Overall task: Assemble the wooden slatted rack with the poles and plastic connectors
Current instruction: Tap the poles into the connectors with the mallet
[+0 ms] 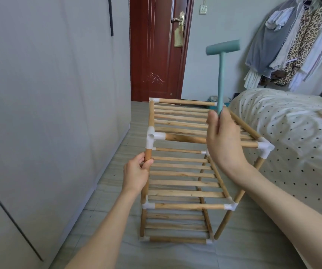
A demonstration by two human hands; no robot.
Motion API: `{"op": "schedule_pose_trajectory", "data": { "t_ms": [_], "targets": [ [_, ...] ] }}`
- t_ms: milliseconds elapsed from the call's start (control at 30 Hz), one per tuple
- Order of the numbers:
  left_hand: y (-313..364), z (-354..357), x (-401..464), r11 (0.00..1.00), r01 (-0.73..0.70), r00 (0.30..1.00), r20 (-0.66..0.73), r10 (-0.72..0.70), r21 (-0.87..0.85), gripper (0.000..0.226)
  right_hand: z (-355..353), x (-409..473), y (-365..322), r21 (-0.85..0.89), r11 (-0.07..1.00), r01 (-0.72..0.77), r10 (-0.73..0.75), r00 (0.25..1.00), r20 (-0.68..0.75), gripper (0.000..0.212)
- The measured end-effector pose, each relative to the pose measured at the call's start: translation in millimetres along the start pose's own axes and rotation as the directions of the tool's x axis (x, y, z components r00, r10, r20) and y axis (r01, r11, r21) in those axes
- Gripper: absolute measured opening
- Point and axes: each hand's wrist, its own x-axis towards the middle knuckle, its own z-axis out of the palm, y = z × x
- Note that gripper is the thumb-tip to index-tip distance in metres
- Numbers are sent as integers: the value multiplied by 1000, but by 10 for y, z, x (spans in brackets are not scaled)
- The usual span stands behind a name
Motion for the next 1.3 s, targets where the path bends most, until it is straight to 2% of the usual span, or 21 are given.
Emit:
{"op": "schedule_pose_trajectory", "data": {
  "t_ms": [33,100,133,233,300,400,500,567,667,733,800,867,900,1000,1033,1067,1100,1167,1200,1267,1300],
  "targets": [
    [-7,-2,0,1000,-1,1000,5,1,7,16,44,-39,-5,-70,998,-9,16,995,102,16],
    [-21,-9,19,999,-4,1000,7,3,32,10,118,-136,123,-243,970,-6,114,894,434,19],
    [-26,-14,39,999,-5,1000,15,4,53,10,61,-138,154,-224,974,-37,143,864,482,21],
    [-49,-40,120,985,0,1000,-7,1,174,15,-206,-79,213,-87,988,-125,147,937,317,26],
    [5,-86,123,949,39,989,-148,8,312,28,-390,-145,317,-91,982,-163,181,950,255,27],
    [139,-111,18,861,-75,898,-342,278,502,40,-666,-273,541,-220,954,-204,254,939,234,26],
    [333,130,-160,651,-368,771,-174,613,664,45,-982,-341,704,-258,926,-276,327,927,185,25],
    [504,421,-240,519,-539,722,46,691,663,61,-1162,-370,774,-298,909,-292,350,922,165,29],
    [833,855,-304,347,-688,667,367,648,638,84,-1400,-338,884,-378,884,-274,365,911,193,32],
    [960,1090,-290,344,-654,733,450,510,674,86,-1567,-276,911,-393,880,-266,339,932,128,28],
    [984,1228,-269,296,-601,782,470,410,742,89,-1701,-258,972,-375,889,-262,239,965,-108,26],
    [944,1252,-254,255,-584,788,462,406,771,91,-1708,-383,1010,-340,898,-278,167,932,-321,25],
    [926,1234,-247,245,-587,783,462,417,772,90,-1649,-470,1088,-380,871,-312,199,931,-307,23],
    [906,1191,-249,211,-604,761,477,441,768,86,-1463,-678,1301,-454,796,-401,500,857,120,24],
    [911,1196,-264,218,-603,763,475,438,767,86,-1503,-635,1328,-456,789,-411,532,829,174,25],
    [915,1209,-280,232,-599,769,470,434,766,86,-1568,-553,1311,-368,815,-447,521,843,129,25],
    [913,1223,-292,245,-592,775,460,433,767,86,-1630,-499,1241,-249,862,-441,453,892,-13,25],
    [923,1235,-304,251,-587,779,451,436,770,86,-1634,-490,1139,-117,915,-385,333,888,-317,27],
    [933,1228,-302,248,-588,778,454,434,770,85,-1589,-502,1070,-119,909,-399,354,891,-285,29],
    [931,1221,-299,249,-589,778,455,433,769,85,-1433,-621,1113,-209,844,-494,519,851,84,32],
    [924,1224,-305,253,-587,779,452,434,769,84,-1411,-635,1177,-221,803,-553,588,796,142,32]
  ]
}}
